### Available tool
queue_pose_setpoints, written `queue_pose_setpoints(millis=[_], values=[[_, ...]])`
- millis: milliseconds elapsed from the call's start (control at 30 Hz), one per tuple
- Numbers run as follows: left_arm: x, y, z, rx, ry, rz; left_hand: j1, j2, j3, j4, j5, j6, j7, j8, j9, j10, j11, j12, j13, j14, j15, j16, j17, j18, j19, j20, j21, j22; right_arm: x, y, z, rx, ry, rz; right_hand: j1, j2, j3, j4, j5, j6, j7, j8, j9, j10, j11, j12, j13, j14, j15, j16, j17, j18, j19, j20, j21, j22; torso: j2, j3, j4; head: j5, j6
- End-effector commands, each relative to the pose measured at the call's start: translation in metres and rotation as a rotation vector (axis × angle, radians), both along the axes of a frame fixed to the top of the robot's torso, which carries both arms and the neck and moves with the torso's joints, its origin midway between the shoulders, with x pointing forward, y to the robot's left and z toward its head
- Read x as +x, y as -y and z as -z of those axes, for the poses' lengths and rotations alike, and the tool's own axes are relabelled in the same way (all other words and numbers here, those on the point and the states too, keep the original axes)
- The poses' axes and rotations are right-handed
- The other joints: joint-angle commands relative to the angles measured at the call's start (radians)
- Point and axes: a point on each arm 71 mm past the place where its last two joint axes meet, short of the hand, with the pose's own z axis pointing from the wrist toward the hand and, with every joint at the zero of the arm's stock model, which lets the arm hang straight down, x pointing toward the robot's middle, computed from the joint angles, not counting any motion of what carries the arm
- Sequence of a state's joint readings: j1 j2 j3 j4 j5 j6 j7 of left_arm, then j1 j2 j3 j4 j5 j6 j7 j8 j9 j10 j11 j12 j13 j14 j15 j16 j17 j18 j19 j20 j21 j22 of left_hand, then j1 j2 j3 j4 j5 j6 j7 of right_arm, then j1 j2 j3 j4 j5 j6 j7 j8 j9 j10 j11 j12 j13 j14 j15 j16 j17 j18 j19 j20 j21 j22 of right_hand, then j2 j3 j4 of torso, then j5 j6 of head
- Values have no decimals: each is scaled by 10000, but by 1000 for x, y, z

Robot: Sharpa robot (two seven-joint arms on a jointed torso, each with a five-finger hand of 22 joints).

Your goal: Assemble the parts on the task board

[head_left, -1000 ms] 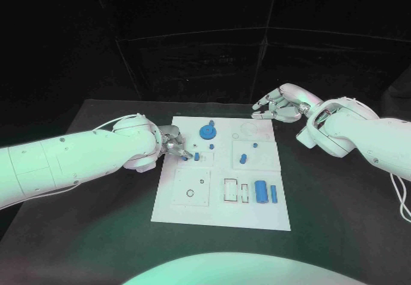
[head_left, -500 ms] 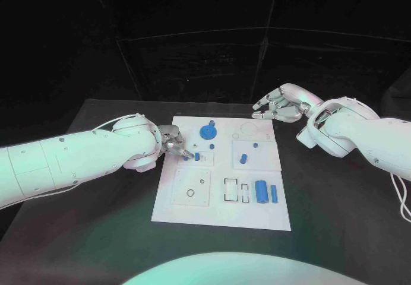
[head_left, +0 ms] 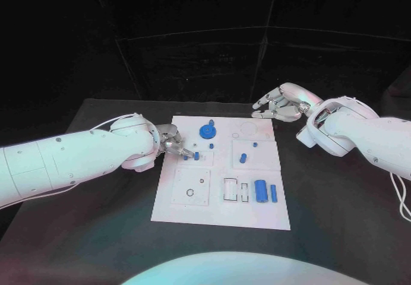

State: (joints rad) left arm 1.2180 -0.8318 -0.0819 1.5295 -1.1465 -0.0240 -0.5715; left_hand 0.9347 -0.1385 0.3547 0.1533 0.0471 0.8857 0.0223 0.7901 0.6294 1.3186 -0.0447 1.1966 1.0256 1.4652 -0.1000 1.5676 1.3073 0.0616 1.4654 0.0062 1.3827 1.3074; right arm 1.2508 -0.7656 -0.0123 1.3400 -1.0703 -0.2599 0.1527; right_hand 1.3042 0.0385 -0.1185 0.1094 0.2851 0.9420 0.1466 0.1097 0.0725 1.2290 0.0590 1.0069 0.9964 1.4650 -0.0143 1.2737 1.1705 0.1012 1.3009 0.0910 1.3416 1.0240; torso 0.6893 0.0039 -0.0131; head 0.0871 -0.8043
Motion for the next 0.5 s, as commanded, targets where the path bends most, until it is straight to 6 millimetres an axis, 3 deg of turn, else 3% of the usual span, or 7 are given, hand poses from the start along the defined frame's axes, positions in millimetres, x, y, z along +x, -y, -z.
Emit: queue_pose_setpoints(millis=[33,200,367,433,500], values=[[0,-3,-4,-450,204,-283,-51,29,-207,115,32,-385,73,-186,-110,-247,43,-295,-392,1056,-40,32,2635,-58,281,-33,-43,28,1,0,-1,48,35,-45,-45,89,-70,17,43,-56,22,58,-9,-73,9,-47,-35,267,-40,-45,-18,49,-57,-11,-39,-17,-6,2,13,-10,2],[1,-9,-11,-1194,414,-607,412,130,-365,239,40,-1575,630,-1255,-828,-1287,499,-1532,-1990,1056,344,32,2635,-31,196,232,-223,-177,1,-1,-1,44,32,-43,-45,89,-70,17,43,-56,22,58,-9,-73,9,-47,-35,267,-40,-45,-18,49,-57,-11,-39,-17,-8,2,7,-7,19],[2,-12,-17,-1913,693,-778,666,170,-379,256,43,-1689,791,-1511,-1160,-1624,654,-1882,-2500,1056,479,32,2635,26,111,388,-420,-415,1,-1,-1,41,26,-41,-45,89,-70,17,43,-56,22,58,-9,-73,9,-47,-35,267,-40,-45,-18,49,-57,-11,-39,-17,-1,1,1,3,30],[3,-12,-19,-2329,877,-770,885,170,-323,219,42,-1724,861,-1582,-1332,-2264,730,-2554,-3330,981,541,-136,2377,183,-150,471,-1010,-1138,1,-1,-1,39,26,-37,-45,89,-70,17,43,-56,22,58,-9,-73,9,-47,-35,267,-40,-45,-18,49,-57,-11,-39,-17,-4,0,-1,-2,26],[4,-10,-22,-2928,1156,-636,1137,161,-174,141,50,-1814,945,-1617,-1482,-2704,807,-2894,-3594,724,601,-699,1584,454,-656,547,-2151,-2475,1,0,-1,37,26,-33,-45,89,-70,17,43,-56,22,58,-9,-73,9,-47,-35,267,-40,-45,-18,49,-57,-11,-39,-17,-2,-3,4,-13,28]])
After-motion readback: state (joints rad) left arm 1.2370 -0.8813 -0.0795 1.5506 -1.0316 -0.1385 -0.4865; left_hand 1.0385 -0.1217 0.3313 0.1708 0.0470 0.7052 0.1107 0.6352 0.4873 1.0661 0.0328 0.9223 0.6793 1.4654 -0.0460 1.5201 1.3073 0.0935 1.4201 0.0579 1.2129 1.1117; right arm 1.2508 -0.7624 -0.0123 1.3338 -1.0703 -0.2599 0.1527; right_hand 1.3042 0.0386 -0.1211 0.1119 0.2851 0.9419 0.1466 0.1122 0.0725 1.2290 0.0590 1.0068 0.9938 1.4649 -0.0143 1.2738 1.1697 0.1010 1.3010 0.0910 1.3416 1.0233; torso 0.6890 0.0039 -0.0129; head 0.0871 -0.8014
